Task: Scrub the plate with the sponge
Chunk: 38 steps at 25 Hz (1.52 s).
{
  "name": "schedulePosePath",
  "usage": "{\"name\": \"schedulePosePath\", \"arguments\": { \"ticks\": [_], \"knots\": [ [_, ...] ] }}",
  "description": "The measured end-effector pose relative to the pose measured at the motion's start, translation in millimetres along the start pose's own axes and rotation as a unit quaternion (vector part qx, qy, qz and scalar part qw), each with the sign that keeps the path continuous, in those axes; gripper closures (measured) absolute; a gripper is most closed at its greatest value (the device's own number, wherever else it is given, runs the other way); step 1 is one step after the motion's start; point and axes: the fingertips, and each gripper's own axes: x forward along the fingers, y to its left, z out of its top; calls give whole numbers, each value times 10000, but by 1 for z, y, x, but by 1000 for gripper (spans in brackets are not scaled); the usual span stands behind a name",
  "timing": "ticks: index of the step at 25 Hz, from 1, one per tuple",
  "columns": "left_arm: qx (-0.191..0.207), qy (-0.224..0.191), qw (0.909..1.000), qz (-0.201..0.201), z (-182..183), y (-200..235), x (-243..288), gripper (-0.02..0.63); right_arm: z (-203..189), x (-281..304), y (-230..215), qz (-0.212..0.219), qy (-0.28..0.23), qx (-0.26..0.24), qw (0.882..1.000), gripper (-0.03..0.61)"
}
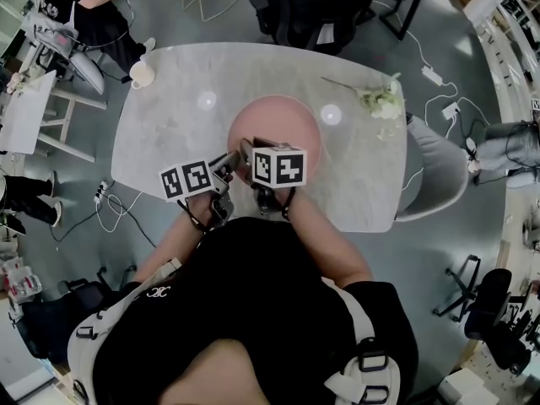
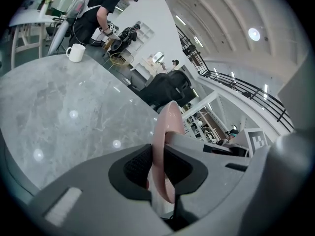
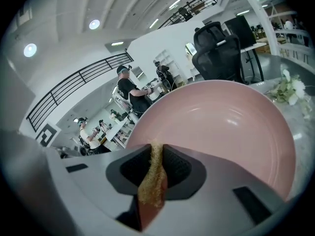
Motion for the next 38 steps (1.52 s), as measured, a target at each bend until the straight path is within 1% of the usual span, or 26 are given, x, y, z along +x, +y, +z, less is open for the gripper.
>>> {"name": "schedulePosePath", "arguments": {
  "ticks": [3, 5, 8, 10, 15, 19, 21, 24, 27, 30, 33, 36, 38],
  "knots": [
    [-35, -199, 9998, 52, 3, 1, -3, 554, -5, 0, 1, 1, 167, 336, 9993, 512],
    [-8, -321, 9995, 71, 5, 0, -4, 552, -6, -2, 3, -21, 231, 406, 9989, 512],
    [23, -483, 9988, 75, 11, 1, -9, 552, -6, -2, 8, -43, 260, 253, 9993, 512],
    [13, -571, 9983, 114, 14, 3, -10, 552, -10, 0, 11, -9, 377, 163, 9992, 512],
    [-46, -798, 9966, 208, 30, 11, -17, 551, -40, 3, 28, 298, 1005, -164, 9944, 512],
    [-7, -911, 9957, 185, 39, 14, -22, 546, -54, 6, 33, 231, 1186, -578, 9910, 512],
    [-41, -949, 9953, 164, 40, 14, -25, 546, -54, 4, 31, 181, 1183, -646, 9907, 512],
    [-142, -1000, 9948, 128, 45, 14, -26, 548, -50, -1, 21, 77, 1147, -630, 9914, 512],
    [-190, -1076, 9939, 131, 51, 16, -29, 548, -49, -6, 7, -159, 1135, -736, 9907, 512],
    [-180, -1150, 9931, 156, 54, 17, -34, 548, -51, -11, -7, -465, 1126, -1041, 9871, 512],
    [-205, -1148, 9931, 110, 55, 16, -36, 546, -50, -16, -18, -682, 1101, -1296, 9831, 512],
    [-194, -1098, 9938, 39, 55, 12, -35, 546, -41, -19, -26, -834, 960, -1500, 9805, 512],
    [-114, -1059, 9943, -11, 53, 8, -35, 546, -35, -25, -36, -1058, 891, -1696, 9758, 512]
  ]
}}
